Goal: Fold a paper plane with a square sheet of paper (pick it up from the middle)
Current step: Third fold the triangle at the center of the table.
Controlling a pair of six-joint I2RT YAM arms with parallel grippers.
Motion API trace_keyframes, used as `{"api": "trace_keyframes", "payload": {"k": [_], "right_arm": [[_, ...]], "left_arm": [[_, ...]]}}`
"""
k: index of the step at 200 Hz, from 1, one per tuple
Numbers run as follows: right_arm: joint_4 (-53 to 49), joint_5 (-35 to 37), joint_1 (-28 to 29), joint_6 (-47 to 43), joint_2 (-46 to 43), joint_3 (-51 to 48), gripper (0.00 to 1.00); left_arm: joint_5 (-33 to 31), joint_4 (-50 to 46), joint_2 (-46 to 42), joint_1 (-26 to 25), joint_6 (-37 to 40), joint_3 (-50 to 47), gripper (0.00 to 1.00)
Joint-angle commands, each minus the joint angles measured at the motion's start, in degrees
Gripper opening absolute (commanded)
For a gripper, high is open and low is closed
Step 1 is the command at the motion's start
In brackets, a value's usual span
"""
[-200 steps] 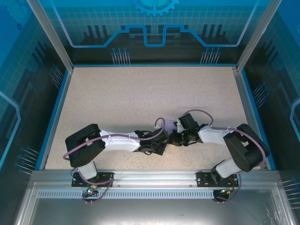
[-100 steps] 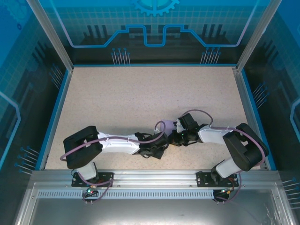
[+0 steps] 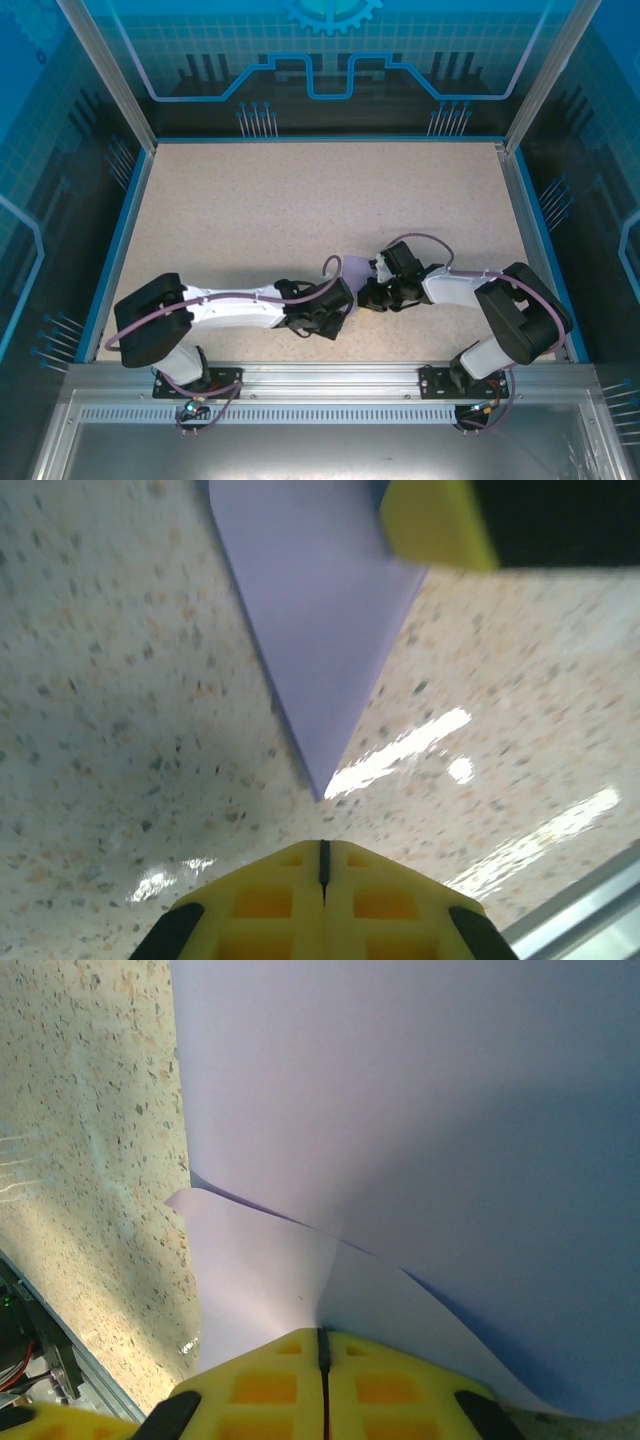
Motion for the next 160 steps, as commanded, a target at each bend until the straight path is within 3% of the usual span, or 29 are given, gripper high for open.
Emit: {"api": "trace_keyframes", "payload": {"k": [1, 52, 160], "right_arm": [[-6.7, 6.7, 0.4, -1.5, 2.9, -2.2, 0.06], [-8.1, 6.7, 0.4, -2.1, 1.4, -1.6, 0.07], [-9.1, 8.8, -2.7, -2.0, -1.7, -2.3, 0.12]], "left_arm": [[3.5, 5.6, -1.1, 2.5, 0.3, 0.6, 0.02], [7.2, 14.2, 7.4, 3.9, 0.1, 1.8, 0.01], [6.9, 12.3, 11.1, 3.8, 1.2, -2.6, 0.0]]}}
